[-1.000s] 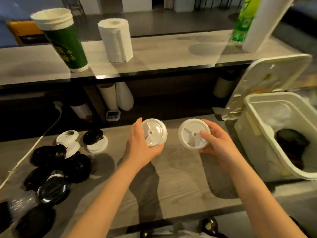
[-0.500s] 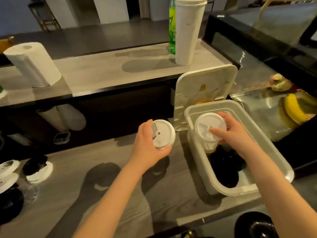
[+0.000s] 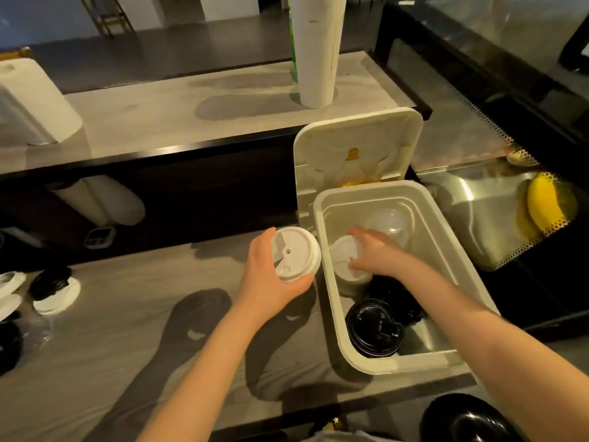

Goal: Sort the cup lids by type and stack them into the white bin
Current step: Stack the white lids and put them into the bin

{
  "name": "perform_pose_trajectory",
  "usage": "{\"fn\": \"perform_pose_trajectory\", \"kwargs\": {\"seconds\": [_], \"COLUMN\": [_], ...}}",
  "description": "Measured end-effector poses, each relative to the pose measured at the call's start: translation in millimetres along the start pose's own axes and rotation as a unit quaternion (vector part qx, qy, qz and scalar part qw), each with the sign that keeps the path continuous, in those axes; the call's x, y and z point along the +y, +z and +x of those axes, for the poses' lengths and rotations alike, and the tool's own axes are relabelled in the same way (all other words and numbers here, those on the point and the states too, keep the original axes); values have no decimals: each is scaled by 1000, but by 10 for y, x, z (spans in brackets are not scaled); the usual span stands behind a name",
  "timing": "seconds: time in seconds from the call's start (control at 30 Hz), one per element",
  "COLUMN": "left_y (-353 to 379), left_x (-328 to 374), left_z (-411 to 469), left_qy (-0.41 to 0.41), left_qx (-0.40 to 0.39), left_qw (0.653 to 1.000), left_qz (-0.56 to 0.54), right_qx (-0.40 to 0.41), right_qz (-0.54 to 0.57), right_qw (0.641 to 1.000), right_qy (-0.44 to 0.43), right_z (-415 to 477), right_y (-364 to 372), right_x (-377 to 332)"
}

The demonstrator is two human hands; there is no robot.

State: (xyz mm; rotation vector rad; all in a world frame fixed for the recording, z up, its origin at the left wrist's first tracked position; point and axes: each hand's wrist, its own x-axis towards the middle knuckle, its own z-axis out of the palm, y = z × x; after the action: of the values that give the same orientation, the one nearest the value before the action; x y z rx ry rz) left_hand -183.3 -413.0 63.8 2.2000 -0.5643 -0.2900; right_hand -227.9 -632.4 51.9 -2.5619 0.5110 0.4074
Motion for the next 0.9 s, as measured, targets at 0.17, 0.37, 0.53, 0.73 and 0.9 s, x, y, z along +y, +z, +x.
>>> {"fn": "perform_pose_trajectory", "kwargs": {"seconds": [0.17,0.37,0.53,0.73,0.9], "left_y": [8,50,89,140,218], "left_x": [10,29,9,29,24], "left_z": [2,5,43,96,201], "left_qy": [-2,3,6,19,30], "left_qx": [12,13,15,14,16], "left_qw": [1000,1000,1000,1000,999], "left_qz": [-4,-9,-1,3,16], "right_qx": [51,62,24,103,6], "right_qz": [-95,-246,-207,-160,-180], "right_qw": [993,965,977,980,984], "right_qy": [-49,-67,-53,-66,10], "right_z": [-11,-35,1,-237,-366], "right_y": [75,153,63,-65,-92], "right_x": [106,234,237,396,531]}}
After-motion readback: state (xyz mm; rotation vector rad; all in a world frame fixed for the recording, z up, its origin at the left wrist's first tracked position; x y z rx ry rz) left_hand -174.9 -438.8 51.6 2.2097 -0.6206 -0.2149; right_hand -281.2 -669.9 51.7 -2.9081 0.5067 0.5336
